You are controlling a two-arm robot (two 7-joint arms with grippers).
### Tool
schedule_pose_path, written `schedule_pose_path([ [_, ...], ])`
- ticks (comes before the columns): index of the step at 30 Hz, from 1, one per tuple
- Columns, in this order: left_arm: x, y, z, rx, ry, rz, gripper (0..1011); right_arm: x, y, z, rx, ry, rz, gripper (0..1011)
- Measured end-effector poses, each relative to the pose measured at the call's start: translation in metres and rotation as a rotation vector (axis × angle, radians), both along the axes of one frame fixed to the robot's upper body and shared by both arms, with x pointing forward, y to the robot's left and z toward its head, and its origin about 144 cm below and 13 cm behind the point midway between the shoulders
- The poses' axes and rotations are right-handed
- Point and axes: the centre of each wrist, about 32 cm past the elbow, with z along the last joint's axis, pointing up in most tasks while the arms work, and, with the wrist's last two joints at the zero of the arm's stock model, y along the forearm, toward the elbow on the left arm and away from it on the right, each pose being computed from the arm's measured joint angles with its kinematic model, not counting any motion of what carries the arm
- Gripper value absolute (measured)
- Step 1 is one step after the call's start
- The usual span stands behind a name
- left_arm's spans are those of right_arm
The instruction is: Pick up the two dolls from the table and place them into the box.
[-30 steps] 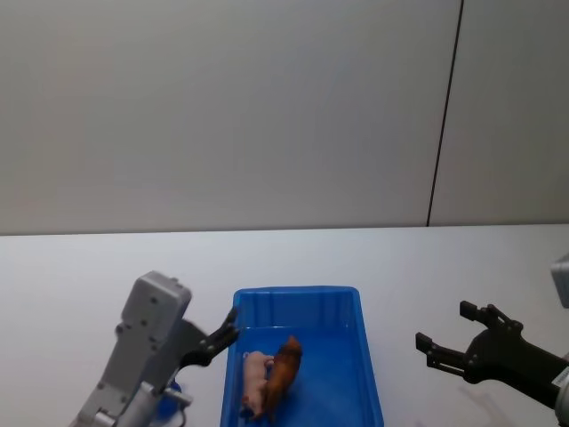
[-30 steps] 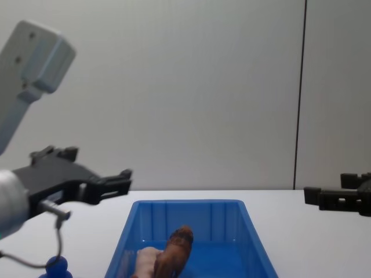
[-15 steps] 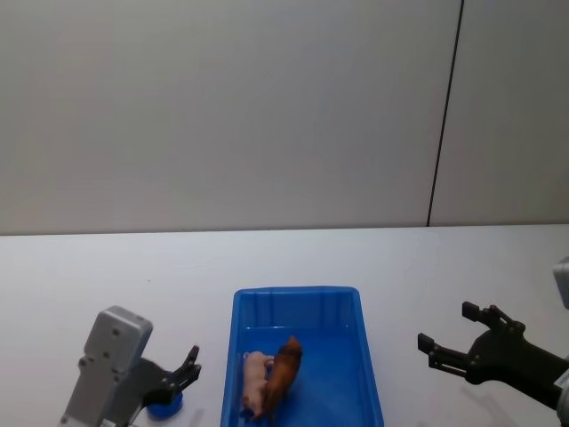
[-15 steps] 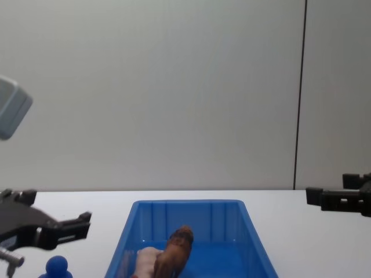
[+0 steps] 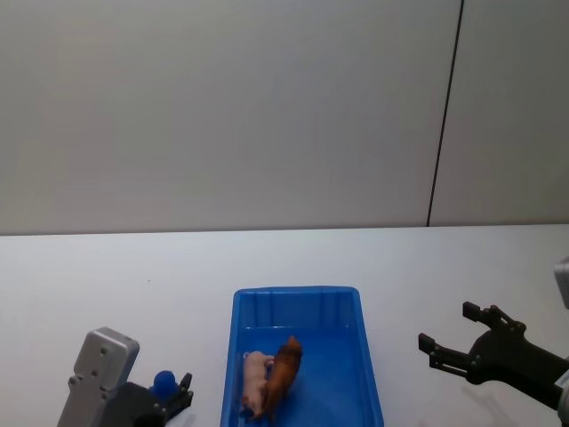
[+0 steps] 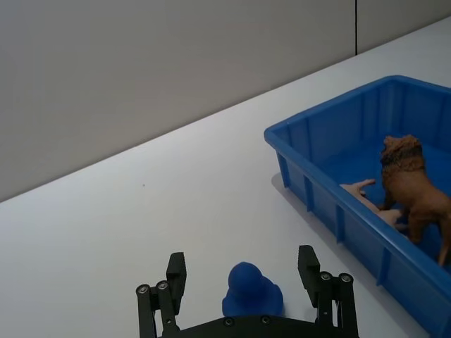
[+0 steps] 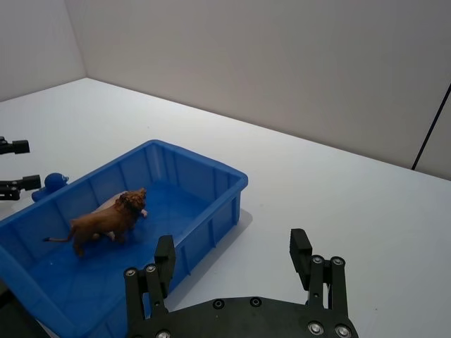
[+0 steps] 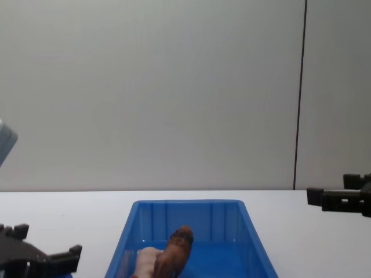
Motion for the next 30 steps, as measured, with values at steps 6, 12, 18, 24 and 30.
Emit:
schedule_pose_path([
  [6, 0.002, 0.003, -0.008, -0.018, 0.029, -0.01, 1002, 0.0, 0.0, 0.0, 0.0, 0.0, 0.0, 1001],
  [12, 0.006, 0.006, -0.017, -0.041, 0.056, -0.021, 1002, 0.0, 0.0, 0.0, -0.001, 0.0, 0.0, 1001],
  [18, 0.01, 0.008, -0.023, -0.053, 0.069, -0.027, 1002, 0.0, 0.0, 0.0, -0.001, 0.0, 0.0, 1001],
  [24, 0.014, 0.009, -0.026, -0.06, 0.077, -0.031, 931, 0.0, 0.0, 0.0, -0.001, 0.0, 0.0, 1001],
  [30, 0.019, 0.011, -0.03, -0.059, 0.093, -0.033, 759, 0.0, 0.0, 0.0, -0.001, 0.0, 0.0, 1001],
])
